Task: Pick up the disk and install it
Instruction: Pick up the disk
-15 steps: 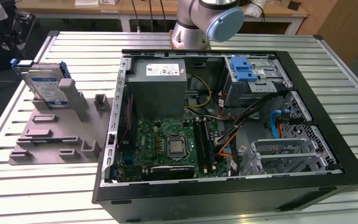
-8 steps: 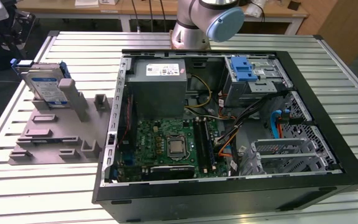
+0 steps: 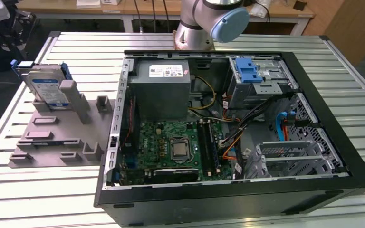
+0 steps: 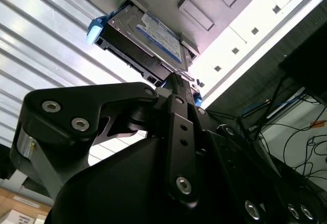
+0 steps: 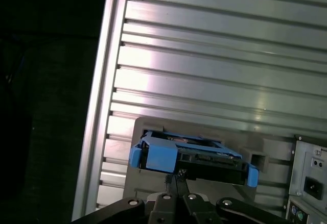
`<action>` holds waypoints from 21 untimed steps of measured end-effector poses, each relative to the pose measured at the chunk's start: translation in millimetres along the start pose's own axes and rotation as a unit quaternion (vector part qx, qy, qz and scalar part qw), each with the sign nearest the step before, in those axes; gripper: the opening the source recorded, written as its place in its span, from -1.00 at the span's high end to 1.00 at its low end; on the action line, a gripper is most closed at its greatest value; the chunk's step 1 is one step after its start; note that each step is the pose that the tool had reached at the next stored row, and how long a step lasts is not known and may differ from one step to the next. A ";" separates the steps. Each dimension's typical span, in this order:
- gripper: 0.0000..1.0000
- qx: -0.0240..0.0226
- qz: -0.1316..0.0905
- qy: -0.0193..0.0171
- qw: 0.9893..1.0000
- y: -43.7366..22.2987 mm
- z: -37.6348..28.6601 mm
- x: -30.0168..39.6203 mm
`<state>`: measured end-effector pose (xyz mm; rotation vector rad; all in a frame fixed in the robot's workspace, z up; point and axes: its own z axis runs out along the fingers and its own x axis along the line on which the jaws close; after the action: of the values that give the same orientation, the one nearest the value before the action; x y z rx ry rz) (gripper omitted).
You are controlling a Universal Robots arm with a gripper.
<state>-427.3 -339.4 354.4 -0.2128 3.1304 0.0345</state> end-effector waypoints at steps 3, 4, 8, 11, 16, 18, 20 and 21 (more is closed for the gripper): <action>0.79 0.000 -0.006 0.000 1.000 0.0 0.0 0.0; 0.79 0.000 -0.009 0.000 1.000 0.0 0.0 0.0; 0.79 0.000 -0.020 0.000 1.000 0.0 0.0 0.0; 0.79 0.000 -0.029 0.001 1.000 0.0 0.0 0.0; 0.79 0.000 -0.040 0.001 0.999 0.0 0.0 0.0; 0.79 0.000 -0.043 0.001 0.999 0.0 0.0 0.0; 0.79 0.000 -0.046 0.001 0.999 0.0 0.0 0.0; 0.79 0.000 -0.048 0.001 0.999 0.0 0.0 0.0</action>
<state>-427.3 -339.4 354.4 -0.3624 3.1177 0.0348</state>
